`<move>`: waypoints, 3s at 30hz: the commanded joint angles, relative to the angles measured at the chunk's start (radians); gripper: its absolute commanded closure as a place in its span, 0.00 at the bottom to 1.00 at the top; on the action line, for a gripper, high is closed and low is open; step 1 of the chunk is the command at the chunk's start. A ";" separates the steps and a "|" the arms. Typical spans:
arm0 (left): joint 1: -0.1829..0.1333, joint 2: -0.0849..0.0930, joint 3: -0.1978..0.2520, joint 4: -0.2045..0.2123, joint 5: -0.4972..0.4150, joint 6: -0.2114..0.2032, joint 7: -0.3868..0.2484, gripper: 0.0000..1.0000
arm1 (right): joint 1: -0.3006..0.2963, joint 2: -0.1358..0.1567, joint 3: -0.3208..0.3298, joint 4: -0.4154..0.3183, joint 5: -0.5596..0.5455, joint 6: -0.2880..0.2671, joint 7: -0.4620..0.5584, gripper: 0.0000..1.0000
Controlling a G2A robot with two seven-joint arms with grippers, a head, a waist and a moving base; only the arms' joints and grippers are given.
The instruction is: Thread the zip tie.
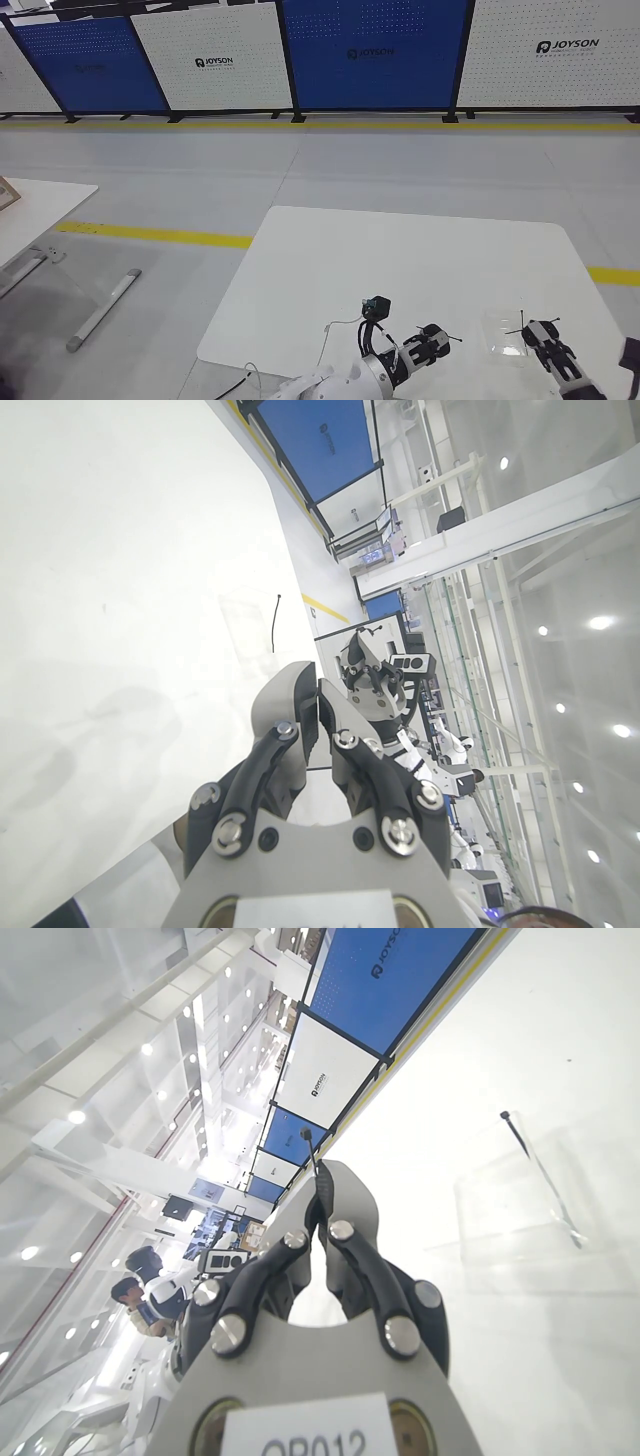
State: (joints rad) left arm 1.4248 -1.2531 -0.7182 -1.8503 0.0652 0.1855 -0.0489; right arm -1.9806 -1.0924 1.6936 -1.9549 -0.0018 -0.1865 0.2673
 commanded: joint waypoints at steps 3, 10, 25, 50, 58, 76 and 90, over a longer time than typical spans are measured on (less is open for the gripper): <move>0.000 0.000 0.000 0.000 0.000 0.000 0.000 1.00 | 0.001 -0.003 -0.016 -0.004 -0.005 0.001 0.011 1.00; 0.000 0.000 0.000 0.000 0.000 0.000 0.000 1.00 | 0.013 -0.016 -0.147 -0.019 -0.129 0.017 -0.054 1.00; 0.003 -0.013 -0.005 0.011 -0.048 -0.001 0.078 1.00 | 0.018 -0.018 -0.154 -0.017 -0.127 0.022 -0.072 1.00; 0.001 -0.014 -0.003 0.014 -0.048 0.002 0.078 1.00 | -0.071 -0.041 -0.205 0.000 -0.314 -0.152 -0.318 1.00; 0.001 -0.014 -0.003 0.014 -0.048 0.002 0.078 1.00 | -0.074 -0.043 -0.222 -0.001 -0.325 -0.135 -0.315 1.00; 0.001 -0.014 -0.003 0.014 -0.048 0.002 0.078 1.00 | 0.031 -0.060 -0.272 0.038 -0.211 -0.092 -0.287 1.00; 0.001 -0.014 -0.003 0.014 -0.048 0.002 0.078 1.00 | 0.043 -0.065 -0.288 0.048 -0.210 -0.074 -0.307 1.00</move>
State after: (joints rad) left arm 1.4258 -1.2675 -0.7210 -1.8367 0.0174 0.1872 0.0292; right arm -1.9400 -1.1573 1.4061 -1.9079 -0.2142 -0.2634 -0.0411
